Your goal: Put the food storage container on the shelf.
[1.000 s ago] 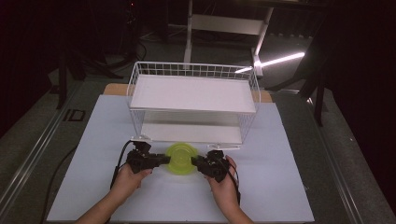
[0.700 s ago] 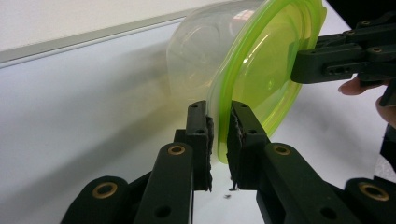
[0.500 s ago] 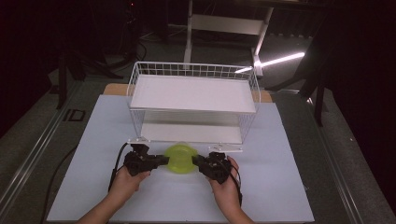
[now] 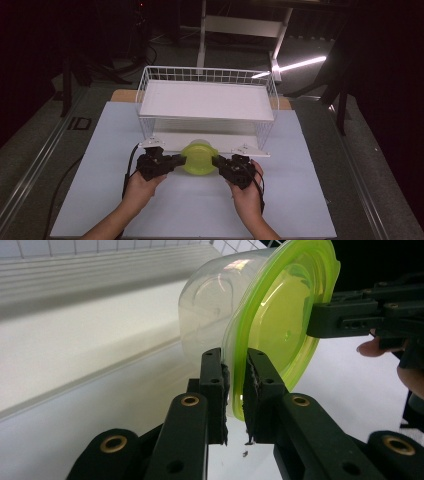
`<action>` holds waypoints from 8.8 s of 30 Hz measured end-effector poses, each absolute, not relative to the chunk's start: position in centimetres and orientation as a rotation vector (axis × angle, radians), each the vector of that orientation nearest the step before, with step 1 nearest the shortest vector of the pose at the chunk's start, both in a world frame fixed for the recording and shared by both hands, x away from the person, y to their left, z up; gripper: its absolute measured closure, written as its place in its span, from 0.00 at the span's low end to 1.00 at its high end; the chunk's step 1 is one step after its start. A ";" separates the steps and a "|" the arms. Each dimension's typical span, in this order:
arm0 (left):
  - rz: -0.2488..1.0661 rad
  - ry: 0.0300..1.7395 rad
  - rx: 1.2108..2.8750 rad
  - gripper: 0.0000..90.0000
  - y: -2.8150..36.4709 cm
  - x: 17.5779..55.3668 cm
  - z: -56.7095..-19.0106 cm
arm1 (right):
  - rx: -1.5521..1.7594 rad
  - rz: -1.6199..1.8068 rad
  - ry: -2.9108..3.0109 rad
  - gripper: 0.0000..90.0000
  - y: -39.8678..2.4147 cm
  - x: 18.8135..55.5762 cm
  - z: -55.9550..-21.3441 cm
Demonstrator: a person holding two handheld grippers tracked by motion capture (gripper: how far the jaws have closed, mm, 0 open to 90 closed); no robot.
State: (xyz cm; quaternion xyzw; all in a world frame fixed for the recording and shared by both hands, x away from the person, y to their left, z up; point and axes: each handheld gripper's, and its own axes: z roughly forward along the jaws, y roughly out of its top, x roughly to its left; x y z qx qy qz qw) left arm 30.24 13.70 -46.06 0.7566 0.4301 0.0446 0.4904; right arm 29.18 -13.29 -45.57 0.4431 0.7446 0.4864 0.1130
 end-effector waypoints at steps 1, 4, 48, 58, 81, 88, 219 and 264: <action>0.107 1.046 1.832 0.90 13.7 30.4 -46.2 | 1.309 1.422 2.177 0.88 -13.3 29.5 -45.7; 0.084 1.057 1.814 0.90 13.4 31.2 -46.7 | 1.341 1.419 2.168 0.88 -13.6 30.2 -46.0; 0.143 1.148 1.761 0.87 11.5 37.2 -49.6 | 1.485 1.295 2.060 0.82 -13.4 36.1 -48.9; 0.252 1.137 1.748 0.79 11.3 37.6 -50.0 | 1.430 1.273 1.999 0.80 -12.9 36.8 -48.9; 0.294 1.142 1.681 0.60 11.1 38.2 -49.9 | 1.441 1.327 1.901 0.56 -13.4 37.8 -49.1; 0.290 1.124 1.676 0.56 11.7 36.8 -49.4 | 1.427 1.347 1.926 0.55 -13.4 36.7 -48.6; 0.281 0.796 1.745 0.02 20.4 23.3 -50.2 | 1.054 1.376 2.203 0.16 -18.4 26.5 -48.5; 0.359 0.854 1.749 0.02 24.1 20.7 -51.4 | 1.104 1.355 2.151 0.17 -26.4 24.0 -50.6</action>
